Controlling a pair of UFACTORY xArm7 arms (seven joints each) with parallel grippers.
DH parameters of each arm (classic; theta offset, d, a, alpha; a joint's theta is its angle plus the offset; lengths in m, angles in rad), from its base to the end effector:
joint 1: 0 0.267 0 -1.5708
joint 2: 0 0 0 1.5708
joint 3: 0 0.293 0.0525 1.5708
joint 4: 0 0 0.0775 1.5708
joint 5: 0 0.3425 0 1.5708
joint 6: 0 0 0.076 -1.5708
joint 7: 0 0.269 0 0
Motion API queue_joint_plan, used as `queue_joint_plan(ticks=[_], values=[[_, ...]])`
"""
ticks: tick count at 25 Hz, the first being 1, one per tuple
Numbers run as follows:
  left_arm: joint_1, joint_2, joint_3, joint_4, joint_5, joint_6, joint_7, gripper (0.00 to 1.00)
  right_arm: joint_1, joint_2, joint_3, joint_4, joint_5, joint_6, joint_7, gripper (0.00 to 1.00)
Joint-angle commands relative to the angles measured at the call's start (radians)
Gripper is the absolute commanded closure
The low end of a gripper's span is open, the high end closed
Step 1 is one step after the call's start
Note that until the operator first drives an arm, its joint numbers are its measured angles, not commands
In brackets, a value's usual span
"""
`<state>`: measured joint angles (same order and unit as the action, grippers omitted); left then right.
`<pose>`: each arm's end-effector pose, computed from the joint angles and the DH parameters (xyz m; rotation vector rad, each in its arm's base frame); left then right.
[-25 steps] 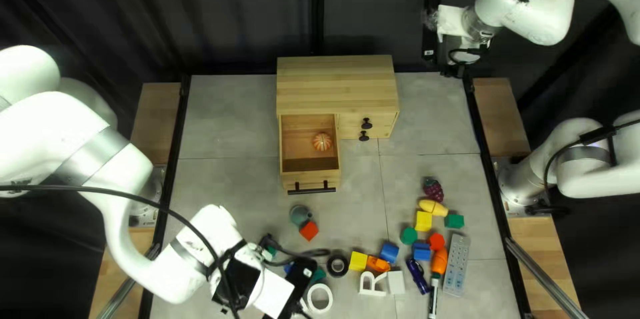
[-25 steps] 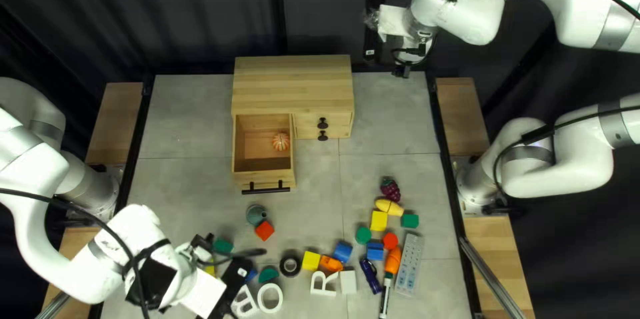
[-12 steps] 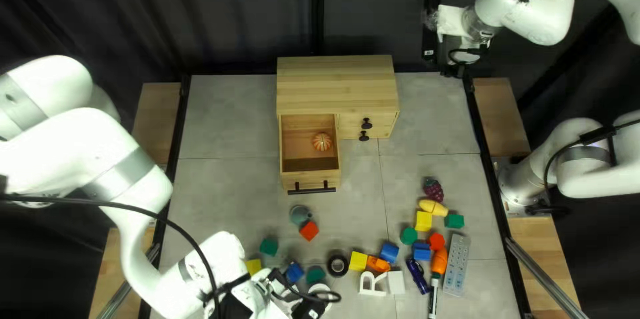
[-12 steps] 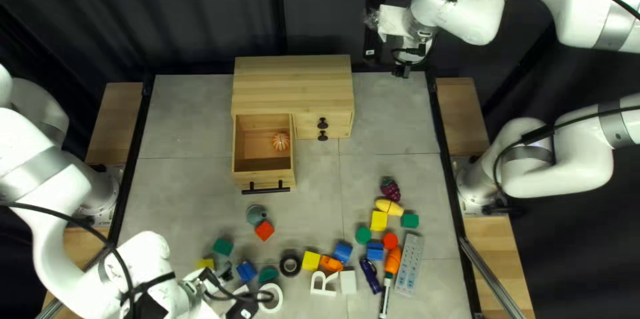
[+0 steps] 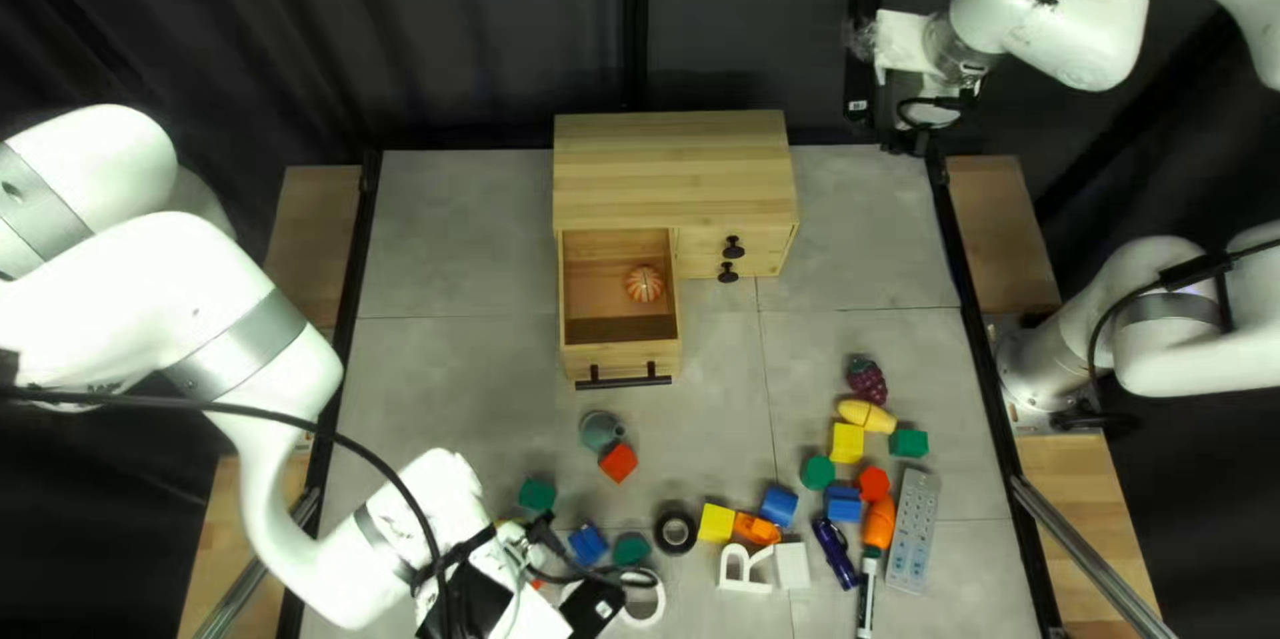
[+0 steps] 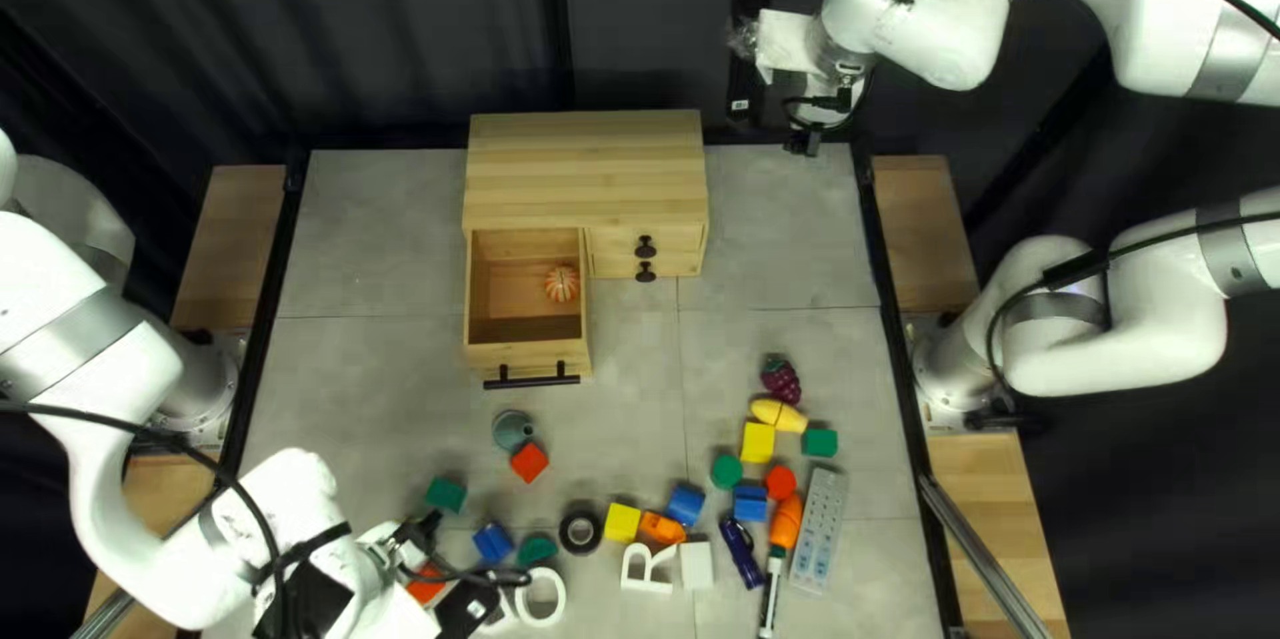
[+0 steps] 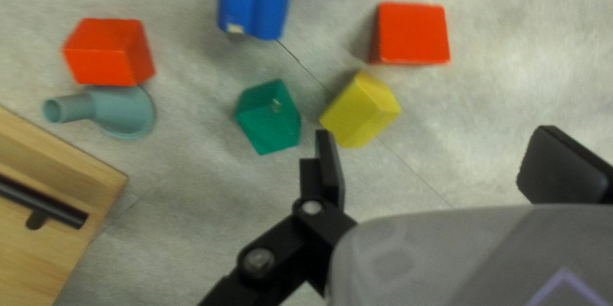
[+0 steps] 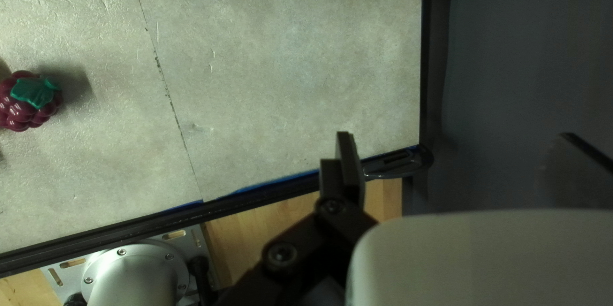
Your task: Open drawers and place objects into drawer and close
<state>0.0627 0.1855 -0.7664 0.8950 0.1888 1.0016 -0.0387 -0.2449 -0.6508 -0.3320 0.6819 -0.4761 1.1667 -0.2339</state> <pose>0.3105 -0.2453 0.0756 -2.7904 1.1673 0.3184 0.2474 -0.2561 0.2680 2.8449 -0.1943 0.0692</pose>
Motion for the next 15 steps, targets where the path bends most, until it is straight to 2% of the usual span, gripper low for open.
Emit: queue_joint_plan(ticks=[1,4,7,12,15], values=[[0.029,-0.048,0.011,-0.068,-0.093,-0.067,-0.082,0.00,0.000,0.000,0.000,0.000,0.000,0.000,0.000,0.00],[0.047,-0.106,0.016,-0.138,-0.190,-0.134,-0.153,0.00,0.000,0.000,0.000,0.000,0.000,0.000,0.000,0.00],[0.054,-0.109,0.026,-0.169,-0.245,-0.189,-0.238,0.00,0.000,0.000,0.000,0.000,0.000,0.000,0.000,0.00],[0.056,-0.150,0.028,-0.216,-0.295,-0.235,-0.331,0.00,0.000,0.000,0.000,0.000,0.000,0.000,0.000,0.00],[0.057,-0.136,0.034,-0.219,-0.284,-0.263,-0.371,0.00,0.000,0.000,0.000,0.000,0.000,0.000,0.000,0.00]])
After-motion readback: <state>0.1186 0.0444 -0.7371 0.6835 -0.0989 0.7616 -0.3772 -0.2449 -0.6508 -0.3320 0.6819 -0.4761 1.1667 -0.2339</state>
